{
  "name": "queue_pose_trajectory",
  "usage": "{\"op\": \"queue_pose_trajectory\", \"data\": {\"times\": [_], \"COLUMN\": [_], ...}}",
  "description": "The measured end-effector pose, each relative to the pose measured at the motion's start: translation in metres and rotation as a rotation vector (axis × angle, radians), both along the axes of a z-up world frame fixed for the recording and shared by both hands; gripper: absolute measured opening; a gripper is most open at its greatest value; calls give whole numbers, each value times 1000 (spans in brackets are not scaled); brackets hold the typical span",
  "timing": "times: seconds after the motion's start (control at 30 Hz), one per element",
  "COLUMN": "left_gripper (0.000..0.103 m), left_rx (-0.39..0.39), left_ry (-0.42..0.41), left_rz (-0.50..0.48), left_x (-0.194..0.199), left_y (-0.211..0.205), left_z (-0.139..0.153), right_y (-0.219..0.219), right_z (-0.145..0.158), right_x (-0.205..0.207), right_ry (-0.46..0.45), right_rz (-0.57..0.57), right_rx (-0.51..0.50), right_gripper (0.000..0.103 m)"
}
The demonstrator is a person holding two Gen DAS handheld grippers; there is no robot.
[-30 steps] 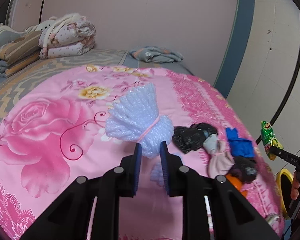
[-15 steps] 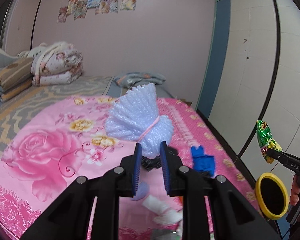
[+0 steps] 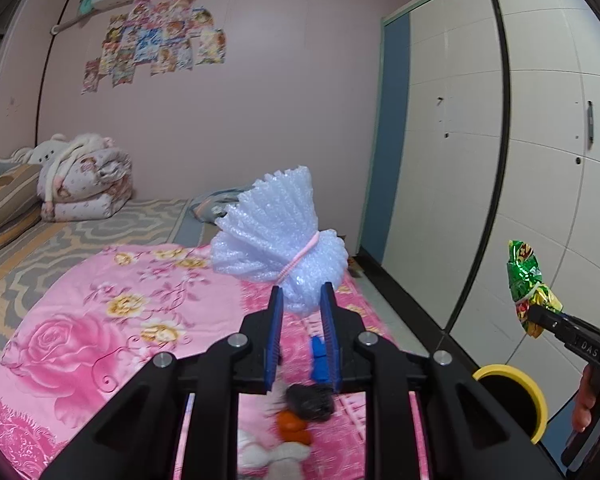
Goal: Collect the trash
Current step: 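Lift the green chip bag with the right tool and carry it over the yellow bin, then open the right tool to drop the chip bag into the bin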
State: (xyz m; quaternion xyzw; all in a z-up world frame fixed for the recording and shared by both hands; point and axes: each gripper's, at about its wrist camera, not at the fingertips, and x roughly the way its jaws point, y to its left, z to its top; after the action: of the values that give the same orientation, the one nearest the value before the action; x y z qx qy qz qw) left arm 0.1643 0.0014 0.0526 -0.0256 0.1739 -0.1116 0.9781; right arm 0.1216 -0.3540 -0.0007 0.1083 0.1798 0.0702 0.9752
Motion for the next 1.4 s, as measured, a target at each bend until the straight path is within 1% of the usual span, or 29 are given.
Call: {"op": "queue_pose_trajectory", "data": {"times": [0.23, 0.33, 0.5, 0.63, 0.83, 0.87, 0.97, 1.03, 1.17, 1.4], "left_gripper": [18, 18, 18, 18, 18, 18, 18, 18, 18, 18], "left_rx": [-1, -2, -8, -12, -1, 2, 15, 26, 44, 59], "left_ry": [-34, -45, -43, -33, 16, 29, 67, 93, 154, 262], "left_rz": [-95, -135, -214, -290, -394, -410, -457, -486, -531, -578], "left_x": [-1, 0, 6, 10, 17, 20, 25, 30, 39, 54], "left_y": [-55, -79, -124, -162, -220, -231, -256, -273, -303, -338], "left_z": [19, 23, 22, 16, -11, -17, -38, -52, -84, -132], "right_y": [-58, -82, -125, -152, -193, -191, -203, -214, -220, -237], "right_z": [12, 15, 17, 10, -10, -15, -33, -44, -69, -108], "right_x": [-31, -43, -65, -78, -86, -83, -86, -83, -74, -54], "right_ry": [-41, -53, -74, -67, -23, -16, 12, 42, 97, 191], "right_rz": [-108, -158, -267, -335, -436, -445, -480, -493, -510, -537], "right_rx": [40, 53, 58, 57, 54, 50, 39, 52, 61, 83], "right_gripper": [28, 28, 28, 28, 28, 28, 28, 28, 28, 28]}}
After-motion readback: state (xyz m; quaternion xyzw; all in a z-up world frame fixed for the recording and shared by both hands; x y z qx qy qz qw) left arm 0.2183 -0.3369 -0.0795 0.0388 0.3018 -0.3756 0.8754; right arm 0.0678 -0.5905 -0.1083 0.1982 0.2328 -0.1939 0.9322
